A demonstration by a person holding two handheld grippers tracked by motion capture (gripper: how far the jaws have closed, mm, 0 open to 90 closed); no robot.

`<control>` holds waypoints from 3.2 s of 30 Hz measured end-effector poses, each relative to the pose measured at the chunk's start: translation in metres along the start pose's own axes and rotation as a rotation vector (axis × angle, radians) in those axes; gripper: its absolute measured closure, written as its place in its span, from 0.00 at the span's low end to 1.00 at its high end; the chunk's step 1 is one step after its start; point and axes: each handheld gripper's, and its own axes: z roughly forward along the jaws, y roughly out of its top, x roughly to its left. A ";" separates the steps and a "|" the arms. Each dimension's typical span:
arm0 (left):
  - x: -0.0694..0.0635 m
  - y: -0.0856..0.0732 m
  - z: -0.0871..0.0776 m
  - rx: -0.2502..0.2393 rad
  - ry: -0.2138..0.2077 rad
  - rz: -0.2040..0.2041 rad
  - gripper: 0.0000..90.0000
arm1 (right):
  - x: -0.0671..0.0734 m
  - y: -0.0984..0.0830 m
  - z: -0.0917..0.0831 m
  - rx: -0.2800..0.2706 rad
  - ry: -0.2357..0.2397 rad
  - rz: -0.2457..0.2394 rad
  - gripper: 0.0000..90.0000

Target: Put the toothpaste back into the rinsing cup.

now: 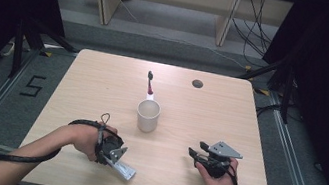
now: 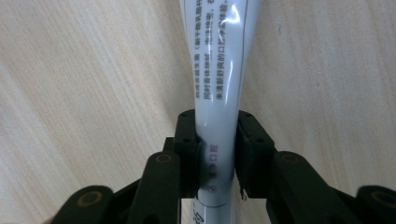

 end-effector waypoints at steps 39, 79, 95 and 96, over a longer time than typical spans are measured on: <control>0.000 -0.019 -0.034 -0.357 0.188 -0.144 0.83 | 0.000 0.000 0.000 0.011 0.003 0.000 0.52; 0.012 -0.032 -0.052 -1.057 0.516 -0.495 0.83 | 0.000 0.000 0.000 0.010 0.004 0.002 0.52; 0.022 -0.030 -0.058 -1.244 0.624 -0.610 0.83 | -0.001 0.001 0.000 0.010 0.007 -0.008 0.52; 0.023 -0.030 -0.058 -1.249 0.633 -0.613 0.83 | -0.002 0.001 0.000 0.004 0.004 -0.022 0.52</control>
